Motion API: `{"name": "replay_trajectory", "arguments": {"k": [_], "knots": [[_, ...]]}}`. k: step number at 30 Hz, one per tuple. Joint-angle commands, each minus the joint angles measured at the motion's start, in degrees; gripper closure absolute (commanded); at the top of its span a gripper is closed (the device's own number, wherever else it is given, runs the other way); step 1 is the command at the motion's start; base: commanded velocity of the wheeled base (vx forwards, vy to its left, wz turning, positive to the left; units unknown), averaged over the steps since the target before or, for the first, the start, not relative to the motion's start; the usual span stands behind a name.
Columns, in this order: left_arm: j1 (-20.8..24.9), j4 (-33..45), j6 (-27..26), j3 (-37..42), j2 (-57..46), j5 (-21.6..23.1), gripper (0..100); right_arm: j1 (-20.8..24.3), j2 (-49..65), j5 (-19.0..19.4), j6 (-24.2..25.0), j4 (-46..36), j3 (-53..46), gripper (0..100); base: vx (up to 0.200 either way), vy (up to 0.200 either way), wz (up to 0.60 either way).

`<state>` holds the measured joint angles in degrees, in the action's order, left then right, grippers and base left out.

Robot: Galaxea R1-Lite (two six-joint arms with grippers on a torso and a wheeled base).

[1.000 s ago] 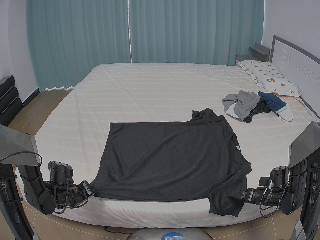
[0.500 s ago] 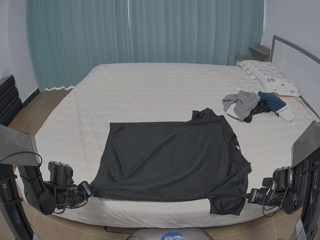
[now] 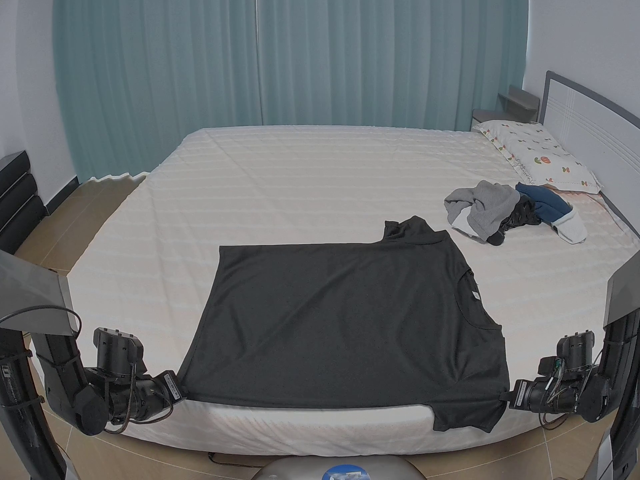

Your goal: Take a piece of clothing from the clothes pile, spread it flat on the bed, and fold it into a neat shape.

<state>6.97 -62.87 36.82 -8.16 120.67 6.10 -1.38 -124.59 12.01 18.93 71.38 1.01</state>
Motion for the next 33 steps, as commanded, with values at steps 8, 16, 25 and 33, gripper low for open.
{"name": "replay_trajectory", "arguments": {"k": [8, 16, 25, 33], "knots": [[0.67, -2.52, -8.95, 7.98, -2.2, -3.55, 100, -1.17, 16.39, -6.12, -3.73, -17.24, -1.01, 100, 0.0, 0.0, 0.0], [3.84, 6.79, -9.75, 7.98, -5.98, -4.6, 100, -2.31, 20.7, -6.29, -6.19, -24.79, -1.01, 100, 0.0, 0.0, 0.0], [4.8, 14.18, -13.79, 7.98, -9.93, -10.05, 100, -2.23, 25.45, -7.96, -8.65, -33.58, -1.01, 100, 0.0, 0.0, 0.0], [8.23, 21.56, -13.7, 7.98, -15.21, -10.4, 100, -1.61, 31.51, -8.05, -9.26, -38.77, -1.01, 100, 0.0, 0.0, 0.0]]}}
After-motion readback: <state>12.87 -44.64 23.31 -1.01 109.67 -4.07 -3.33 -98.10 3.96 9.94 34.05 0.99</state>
